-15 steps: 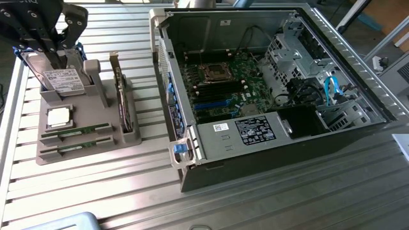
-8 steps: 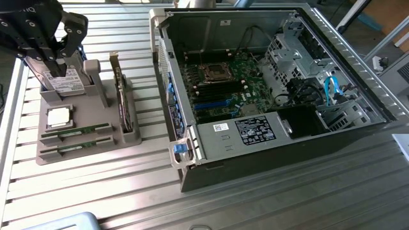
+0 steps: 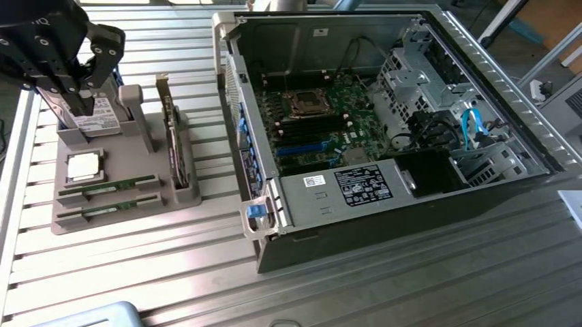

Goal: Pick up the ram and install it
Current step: 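Pick up the ram and move it above insertion slot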

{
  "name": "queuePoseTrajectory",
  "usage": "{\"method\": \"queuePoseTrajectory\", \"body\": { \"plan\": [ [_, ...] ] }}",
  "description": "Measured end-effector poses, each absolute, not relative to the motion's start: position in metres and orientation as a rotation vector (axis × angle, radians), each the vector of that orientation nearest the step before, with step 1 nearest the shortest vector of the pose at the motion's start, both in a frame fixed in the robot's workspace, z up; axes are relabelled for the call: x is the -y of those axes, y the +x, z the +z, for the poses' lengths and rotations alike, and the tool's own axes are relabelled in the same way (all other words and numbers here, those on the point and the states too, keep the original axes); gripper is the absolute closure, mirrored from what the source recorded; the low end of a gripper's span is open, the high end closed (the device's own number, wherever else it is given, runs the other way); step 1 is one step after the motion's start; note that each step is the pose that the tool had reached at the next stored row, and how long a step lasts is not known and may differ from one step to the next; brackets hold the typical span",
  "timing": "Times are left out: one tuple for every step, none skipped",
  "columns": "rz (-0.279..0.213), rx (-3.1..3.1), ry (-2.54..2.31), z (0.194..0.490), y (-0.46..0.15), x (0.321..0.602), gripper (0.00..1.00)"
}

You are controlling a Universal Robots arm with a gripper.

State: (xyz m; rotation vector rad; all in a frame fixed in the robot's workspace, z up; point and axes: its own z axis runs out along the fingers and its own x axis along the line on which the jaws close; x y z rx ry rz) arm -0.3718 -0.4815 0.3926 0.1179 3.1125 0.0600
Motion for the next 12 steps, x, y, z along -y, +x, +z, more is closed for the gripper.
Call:
{"method": "queuePoseTrajectory", "body": {
  "plan": [
    [0.06, -3.112, 0.118, 0.3926, -0.3718, 0.4815, 0.9],
    [0.06, -3.113, 0.116, 0.3926, -0.3719, 0.4815, 0.9],
    [0.06, -3.113, 0.1, 0.3926, -0.3719, 0.4819, 0.9],
    [0.061, -3.114, 0.077, 0.3926, -0.3718, 0.482, 0.9],
    [0.061, -3.115, 0.042, 0.3925, -0.3718, 0.4821, 0.9],
    [0.061, -3.116, 0.017, 0.3925, -0.3719, 0.4821, 0.9],
    [0.062, -3.116, -0.02, 0.3925, -0.3718, 0.4823, 0.9],
    [0.062, -3.116, -0.048, 0.3924, -0.3719, 0.4823, 0.9],
    [0.062, -3.116, -0.071, 0.3924, -0.3718, 0.4824, 0.9],
    [0.063, -3.116, -0.094, 0.3924, -0.3719, 0.4825, 0.9],
    [0.063, -3.116, -0.11, 0.3924, -0.3719, 0.4825, 0.9],
    [0.063, -3.115, -0.131, 0.3923, -0.3718, 0.4825, 0.9]
  ]
}}
